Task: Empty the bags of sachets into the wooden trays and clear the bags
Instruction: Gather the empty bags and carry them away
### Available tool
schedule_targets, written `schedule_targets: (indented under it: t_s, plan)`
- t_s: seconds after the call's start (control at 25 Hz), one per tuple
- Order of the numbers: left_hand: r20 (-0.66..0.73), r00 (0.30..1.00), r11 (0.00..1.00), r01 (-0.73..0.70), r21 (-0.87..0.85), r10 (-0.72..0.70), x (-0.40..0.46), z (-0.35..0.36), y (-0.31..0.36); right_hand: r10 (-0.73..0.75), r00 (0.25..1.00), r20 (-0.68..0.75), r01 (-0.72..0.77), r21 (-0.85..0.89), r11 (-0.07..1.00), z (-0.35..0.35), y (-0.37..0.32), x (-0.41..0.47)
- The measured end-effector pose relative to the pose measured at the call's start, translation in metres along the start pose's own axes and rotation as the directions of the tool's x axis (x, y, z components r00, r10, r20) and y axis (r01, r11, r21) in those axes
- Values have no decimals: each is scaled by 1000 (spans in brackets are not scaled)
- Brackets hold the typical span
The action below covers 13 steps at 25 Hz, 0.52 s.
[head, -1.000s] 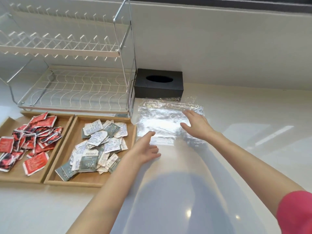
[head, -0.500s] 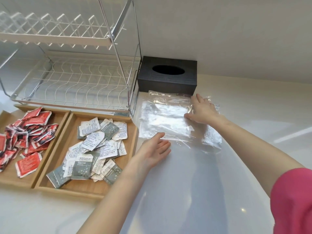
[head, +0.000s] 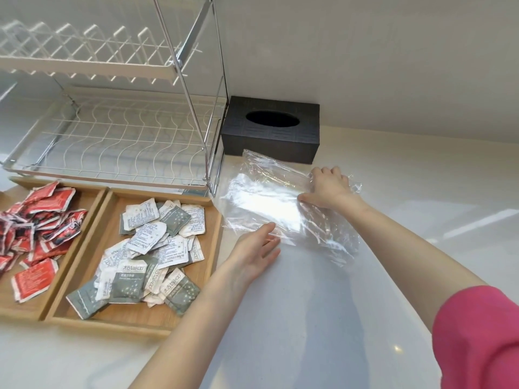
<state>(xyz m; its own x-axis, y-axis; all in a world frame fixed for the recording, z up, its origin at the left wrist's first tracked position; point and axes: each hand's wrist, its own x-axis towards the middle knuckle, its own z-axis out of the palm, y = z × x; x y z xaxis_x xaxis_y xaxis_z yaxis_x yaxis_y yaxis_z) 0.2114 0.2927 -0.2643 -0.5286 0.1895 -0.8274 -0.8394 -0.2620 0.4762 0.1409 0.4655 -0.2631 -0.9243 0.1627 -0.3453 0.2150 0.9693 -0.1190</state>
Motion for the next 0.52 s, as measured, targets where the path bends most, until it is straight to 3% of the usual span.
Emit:
schedule_targets:
  t_s: [0.12,0.24,0.4,0.52]
  plan:
    - [-8,1000,1000,-15,19,15,-4,1,-3,27,996,84,-33,66,997,1,0,-15]
    - [-8,998,996,-63,62,64,-13,-1,-9,71,996,53,-80,198,977,14,8,-43]
    - [9,989,987,-151,55,151,-24,-13,-13,134,988,75,-154,505,849,25,19,-84]
    - [10,963,943,-267,196,271,-40,-23,-6,91,991,100,-134,647,751,22,22,-114]
